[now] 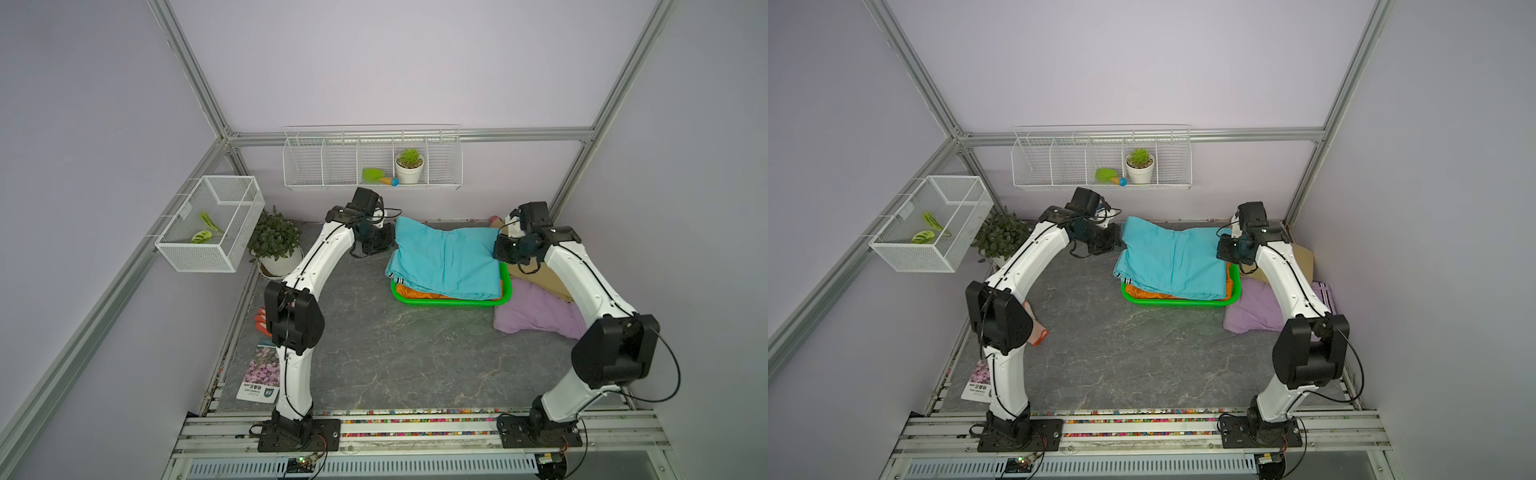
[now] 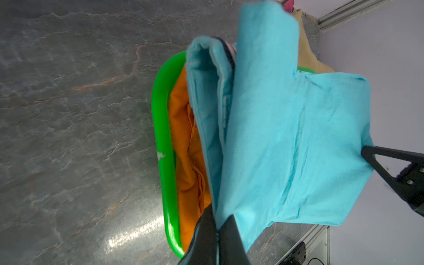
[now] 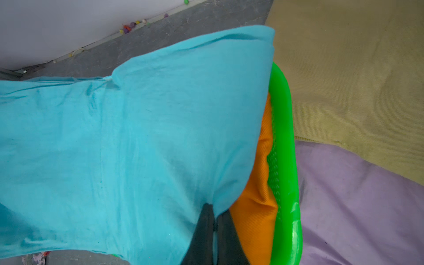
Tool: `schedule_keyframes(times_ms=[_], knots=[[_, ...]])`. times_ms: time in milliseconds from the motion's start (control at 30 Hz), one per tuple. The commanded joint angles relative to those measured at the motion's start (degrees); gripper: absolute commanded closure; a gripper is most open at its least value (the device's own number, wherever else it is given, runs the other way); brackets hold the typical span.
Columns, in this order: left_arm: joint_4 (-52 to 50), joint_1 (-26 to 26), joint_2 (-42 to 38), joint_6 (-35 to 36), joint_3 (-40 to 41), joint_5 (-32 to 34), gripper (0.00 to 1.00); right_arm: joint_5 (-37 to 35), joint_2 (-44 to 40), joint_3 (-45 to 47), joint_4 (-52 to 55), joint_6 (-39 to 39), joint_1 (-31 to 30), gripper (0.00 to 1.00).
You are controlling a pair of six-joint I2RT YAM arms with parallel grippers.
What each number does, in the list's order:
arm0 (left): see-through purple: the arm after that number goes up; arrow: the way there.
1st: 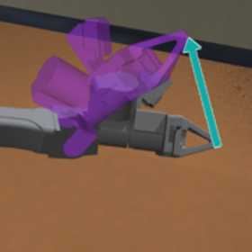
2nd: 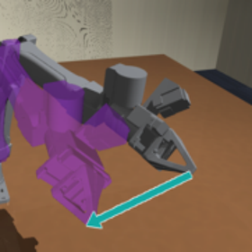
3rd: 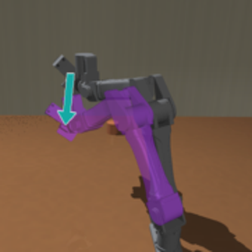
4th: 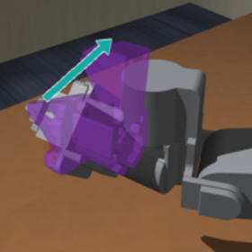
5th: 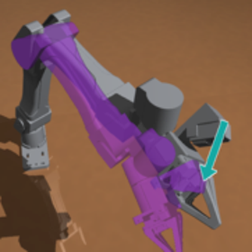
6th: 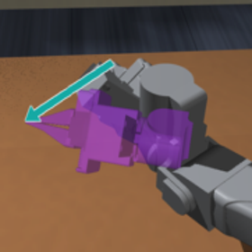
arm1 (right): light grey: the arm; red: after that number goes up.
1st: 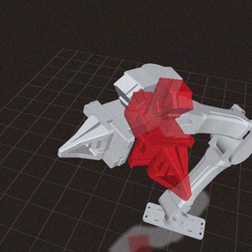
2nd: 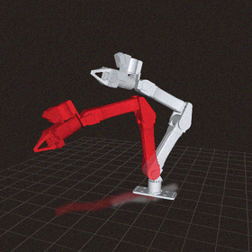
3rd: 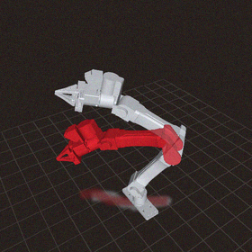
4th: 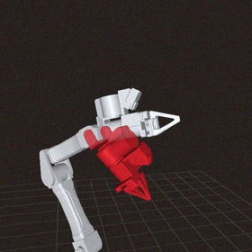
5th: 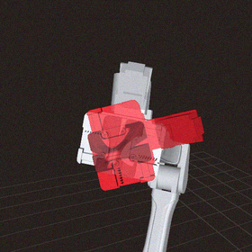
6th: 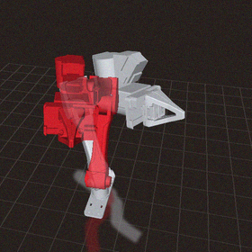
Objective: Put the folded long pants in the basket
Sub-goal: Place the long pant in the basket.
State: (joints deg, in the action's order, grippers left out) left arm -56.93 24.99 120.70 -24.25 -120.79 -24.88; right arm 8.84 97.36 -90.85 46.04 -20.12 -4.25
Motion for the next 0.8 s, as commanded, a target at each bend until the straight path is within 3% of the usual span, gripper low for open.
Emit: schedule_keyframes(times_ms=[0, 567, 767], knots=[[-0.74, -0.94, 4.58, 0.66, -5.37, -3.13, 1.0, -1.85, 1.88, -2.05, 2.17, 1.13, 1.44, 1.0], [-0.25, -1.48, 13.39, -1.14, -5.88, -8.81, 1.0, -5.36, 10.71, -3.22, 3.49, 3.08, 4.14, 1.0], [3.13, -1.42, 11.28, -2.12, 0.09, -9.76, 1.0, -5.19, 12.55, -3.72, 3.1, 3.33, 5.62, 1.0]])
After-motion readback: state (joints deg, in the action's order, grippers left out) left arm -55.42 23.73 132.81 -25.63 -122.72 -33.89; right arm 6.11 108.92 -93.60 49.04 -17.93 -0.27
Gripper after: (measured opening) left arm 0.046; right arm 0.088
